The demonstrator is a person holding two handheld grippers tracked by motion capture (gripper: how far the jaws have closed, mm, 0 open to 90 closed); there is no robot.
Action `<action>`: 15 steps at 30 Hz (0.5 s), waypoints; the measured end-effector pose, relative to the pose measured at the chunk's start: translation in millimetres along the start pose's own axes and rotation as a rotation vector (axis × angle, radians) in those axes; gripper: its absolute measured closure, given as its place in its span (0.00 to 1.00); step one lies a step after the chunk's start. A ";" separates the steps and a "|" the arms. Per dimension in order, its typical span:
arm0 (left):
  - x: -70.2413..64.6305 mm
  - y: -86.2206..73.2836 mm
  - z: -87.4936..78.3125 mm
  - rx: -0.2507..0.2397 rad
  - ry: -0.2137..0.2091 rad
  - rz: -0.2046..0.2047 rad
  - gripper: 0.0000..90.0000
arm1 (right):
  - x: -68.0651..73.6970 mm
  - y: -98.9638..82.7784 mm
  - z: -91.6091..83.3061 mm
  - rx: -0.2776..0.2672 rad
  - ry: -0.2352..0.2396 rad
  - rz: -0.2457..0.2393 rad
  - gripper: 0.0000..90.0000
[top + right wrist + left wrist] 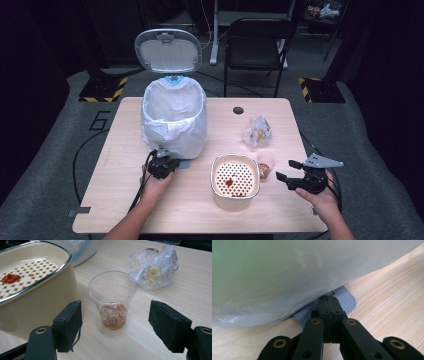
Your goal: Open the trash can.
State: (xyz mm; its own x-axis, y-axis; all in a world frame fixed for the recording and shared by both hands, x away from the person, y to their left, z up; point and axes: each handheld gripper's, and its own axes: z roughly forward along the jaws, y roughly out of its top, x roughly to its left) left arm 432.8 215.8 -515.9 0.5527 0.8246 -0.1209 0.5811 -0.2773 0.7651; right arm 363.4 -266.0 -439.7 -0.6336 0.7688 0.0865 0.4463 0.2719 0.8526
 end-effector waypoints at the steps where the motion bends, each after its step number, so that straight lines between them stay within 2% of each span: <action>1: 2.7 0.5 -0.5 0.013 -0.009 0.027 1.00 | -2.0 2.8 -4.4 0.007 -0.004 -0.005 0.31; 2: 2.7 0.5 -0.5 0.013 -0.009 0.027 1.00 | -2.0 2.8 -4.4 0.007 -0.004 -0.005 0.31; 3: 2.0 0.3 -0.4 0.004 -0.006 0.003 1.00 | -4.7 5.6 -8.7 0.007 -0.009 -0.006 0.31; 5: 2.0 0.4 -0.3 0.005 -0.009 0.007 1.00 | -7.6 9.1 -12.9 -0.002 -0.018 0.005 0.31; 6: 2.9 0.7 -0.7 0.015 -0.011 0.029 1.00 | -7.6 9.1 -12.9 -0.002 -0.018 0.005 0.31; 8: 1.3 1.1 -0.2 0.006 -0.012 0.009 1.00 | -10.8 15.2 -16.8 -0.010 -0.030 0.006 0.31; 10: 2.6 1.4 -0.5 0.014 -0.014 0.012 1.00 | -13.8 20.7 -17.5 -0.015 -0.047 0.006 0.30; 13: 2.2 1.7 0.0 0.011 -0.014 0.011 1.00 | -22.1 30.9 -11.4 -0.033 -0.085 0.012 0.27; 14: 3.3 2.8 -0.3 0.029 -0.012 0.038 1.00 | -25.7 34.7 -7.0 -0.035 -0.094 0.011 0.26; 15: 1.3 3.2 -0.4 0.032 -0.006 0.022 1.00 | -29.8 39.5 0.0 -0.037 -0.106 0.023 0.25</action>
State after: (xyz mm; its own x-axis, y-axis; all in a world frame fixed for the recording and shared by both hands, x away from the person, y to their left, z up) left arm 435.2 216.2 -513.4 0.5691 0.8152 -0.1079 0.5872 -0.3109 0.7474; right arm 399.9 -278.2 -408.5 -0.5523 0.8319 0.0535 0.4355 0.2332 0.8694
